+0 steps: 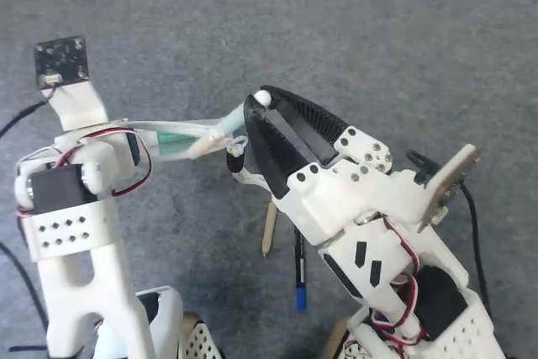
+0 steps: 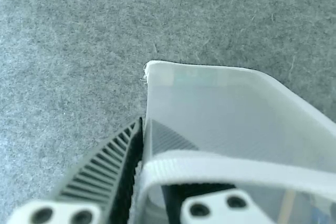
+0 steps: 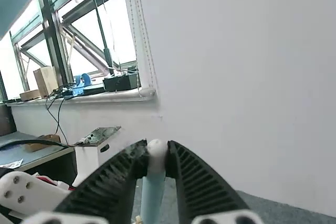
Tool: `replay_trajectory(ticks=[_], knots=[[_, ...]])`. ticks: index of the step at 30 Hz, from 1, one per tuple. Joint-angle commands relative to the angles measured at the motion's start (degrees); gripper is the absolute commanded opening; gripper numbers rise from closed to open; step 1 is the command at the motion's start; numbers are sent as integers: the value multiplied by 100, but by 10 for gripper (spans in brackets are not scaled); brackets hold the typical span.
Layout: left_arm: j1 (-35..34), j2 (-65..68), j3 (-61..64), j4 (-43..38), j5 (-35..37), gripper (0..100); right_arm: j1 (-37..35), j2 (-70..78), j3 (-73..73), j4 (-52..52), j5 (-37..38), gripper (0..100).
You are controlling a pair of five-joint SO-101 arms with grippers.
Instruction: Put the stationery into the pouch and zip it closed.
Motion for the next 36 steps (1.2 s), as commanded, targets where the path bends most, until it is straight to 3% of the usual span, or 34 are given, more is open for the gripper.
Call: replay_trajectory(ticks=[1,7,15,27,36], knots=[[18,-44,-84,-229,114,11,-4,-92,-79,-356,149,6],[18,-44,-84,-229,114,11,-4,22,193,-602,158,6],[18,-44,-75,-220,114,11,-92,154,1327,-1912,1319,6],[18,-44,-75,-220,114,11,-1341,215,1996,-1771,3103,6],[18,-44,-75,-220,114,11,-1341,593,2004,-1824,3279,6]])
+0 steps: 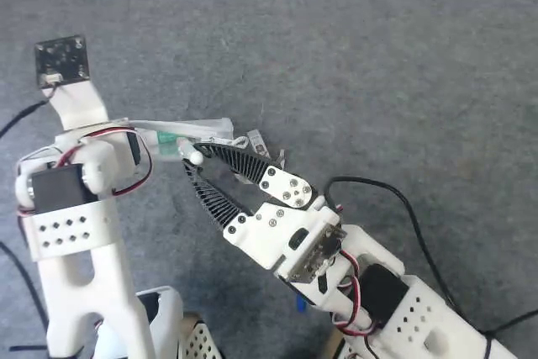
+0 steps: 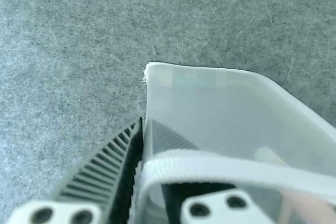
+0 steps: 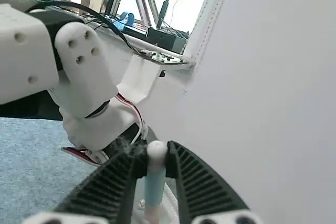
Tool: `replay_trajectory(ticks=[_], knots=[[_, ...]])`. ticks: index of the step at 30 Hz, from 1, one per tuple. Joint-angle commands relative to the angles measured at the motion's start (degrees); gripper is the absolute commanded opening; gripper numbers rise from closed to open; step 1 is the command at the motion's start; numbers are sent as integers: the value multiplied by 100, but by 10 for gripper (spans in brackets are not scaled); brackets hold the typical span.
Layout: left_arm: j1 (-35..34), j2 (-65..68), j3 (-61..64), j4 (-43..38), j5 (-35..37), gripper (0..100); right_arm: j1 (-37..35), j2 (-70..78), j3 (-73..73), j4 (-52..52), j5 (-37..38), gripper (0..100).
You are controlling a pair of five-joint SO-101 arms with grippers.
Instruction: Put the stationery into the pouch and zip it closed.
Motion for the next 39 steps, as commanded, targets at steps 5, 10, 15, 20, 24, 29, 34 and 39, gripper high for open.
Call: replay_trajectory(ticks=[5,10,15,20,24,29,34,39], knots=[[0,-44,-75,-193,114,11,-57,1051,-237,-101,167,7],[0,-44,-75,-193,114,11,-48,1147,-264,-40,167,66],[0,-44,-75,-193,114,11,-48,1138,-255,4,167,153],[0,-44,-75,-193,114,11,-75,1130,-281,347,167,152],[0,-44,-75,-202,114,11,-57,1059,-273,356,158,152],[-9,-44,-75,-202,97,11,-40,409,-255,752,132,152],[-9,-44,-75,-202,88,11,75,-75,-255,1376,114,152],[-35,-44,-75,-185,88,11,426,-92,-255,1631,97,152]])
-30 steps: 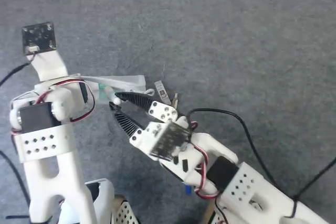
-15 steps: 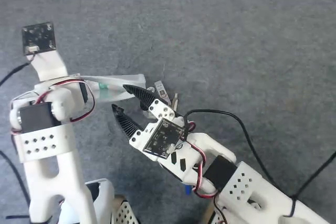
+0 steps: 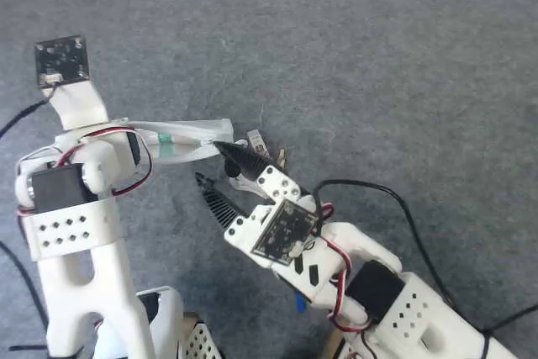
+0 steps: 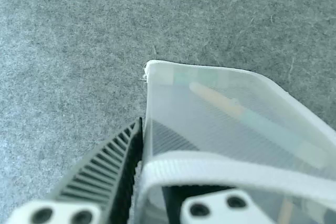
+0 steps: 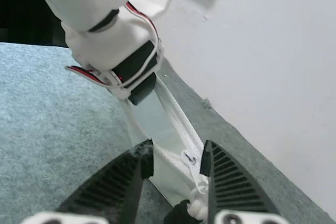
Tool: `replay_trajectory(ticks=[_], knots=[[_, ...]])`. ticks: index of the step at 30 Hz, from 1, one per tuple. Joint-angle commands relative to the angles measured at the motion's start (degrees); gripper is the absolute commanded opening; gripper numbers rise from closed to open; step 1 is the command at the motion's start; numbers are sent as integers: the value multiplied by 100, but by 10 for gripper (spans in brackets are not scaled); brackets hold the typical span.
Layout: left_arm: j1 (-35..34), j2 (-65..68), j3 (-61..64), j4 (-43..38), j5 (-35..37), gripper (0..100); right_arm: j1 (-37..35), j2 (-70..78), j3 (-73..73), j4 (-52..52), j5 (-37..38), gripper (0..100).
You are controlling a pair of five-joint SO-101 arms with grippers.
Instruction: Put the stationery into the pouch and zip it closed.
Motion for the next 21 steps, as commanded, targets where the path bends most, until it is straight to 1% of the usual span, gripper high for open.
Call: replay_trajectory(ticks=[1,5,7,9,13,21], knots=[[-44,-53,-75,-185,88,11,338,-189,-255,215,-35,152],[-44,-53,-75,-158,79,11,673,-180,-281,409,-519,153],[-44,-53,-75,-158,79,11,752,-180,-281,418,-615,152],[-44,-53,-75,-158,79,11,840,-180,-290,479,-642,153],[-53,-53,-75,-158,79,11,1007,-180,-484,936,-659,154],[-53,-53,-75,-158,79,11,1033,-180,-844,1692,-659,151]])
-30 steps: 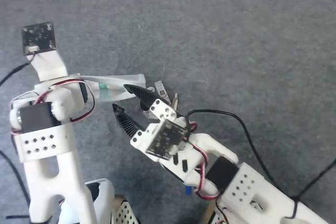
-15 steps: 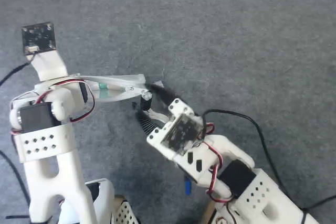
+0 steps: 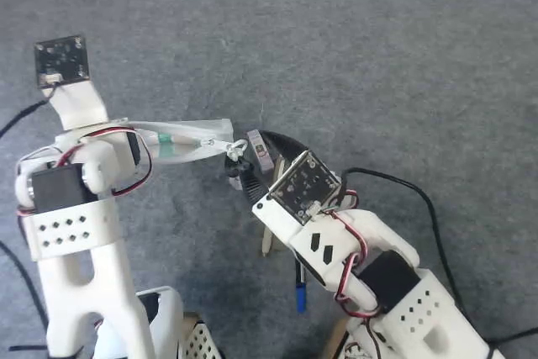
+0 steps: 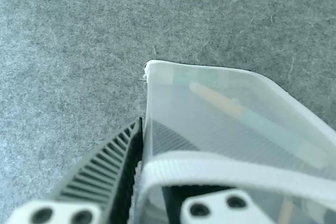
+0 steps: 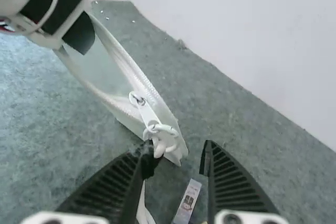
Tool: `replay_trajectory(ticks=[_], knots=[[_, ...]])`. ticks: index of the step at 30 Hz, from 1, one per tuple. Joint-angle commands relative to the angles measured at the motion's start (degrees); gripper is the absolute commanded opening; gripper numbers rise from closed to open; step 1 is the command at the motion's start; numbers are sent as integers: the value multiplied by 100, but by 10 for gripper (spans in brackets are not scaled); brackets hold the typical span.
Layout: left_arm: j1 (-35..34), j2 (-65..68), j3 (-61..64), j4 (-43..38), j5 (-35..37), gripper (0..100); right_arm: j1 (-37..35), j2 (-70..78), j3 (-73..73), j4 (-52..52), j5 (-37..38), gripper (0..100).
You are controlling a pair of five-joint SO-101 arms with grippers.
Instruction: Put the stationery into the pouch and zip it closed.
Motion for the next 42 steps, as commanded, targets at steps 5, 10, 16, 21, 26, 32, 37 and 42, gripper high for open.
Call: replay_trajectory(ticks=[5,10,16,21,26,32,37,42], knots=[[-53,-53,-31,-176,79,11,277,-163,-624,514,-88,151],[-53,-53,13,-202,79,11,330,-22,-651,541,-88,151],[-53,-53,13,-202,79,11,576,901,-1099,708,-571,151],[-53,-53,13,-202,79,11,664,1596,-1679,1200,-897,151],[-53,-53,13,-202,79,11,681,2053,-1908,1358,-1073,151],[-53,-53,22,-202,79,11,796,2352,-1978,1587,-1099,151],[-44,-53,110,-325,105,11,857,2703,-1969,1991,-2075,152],[-35,-53,154,-325,105,11,1200,3266,-1978,1991,-2356,154]])
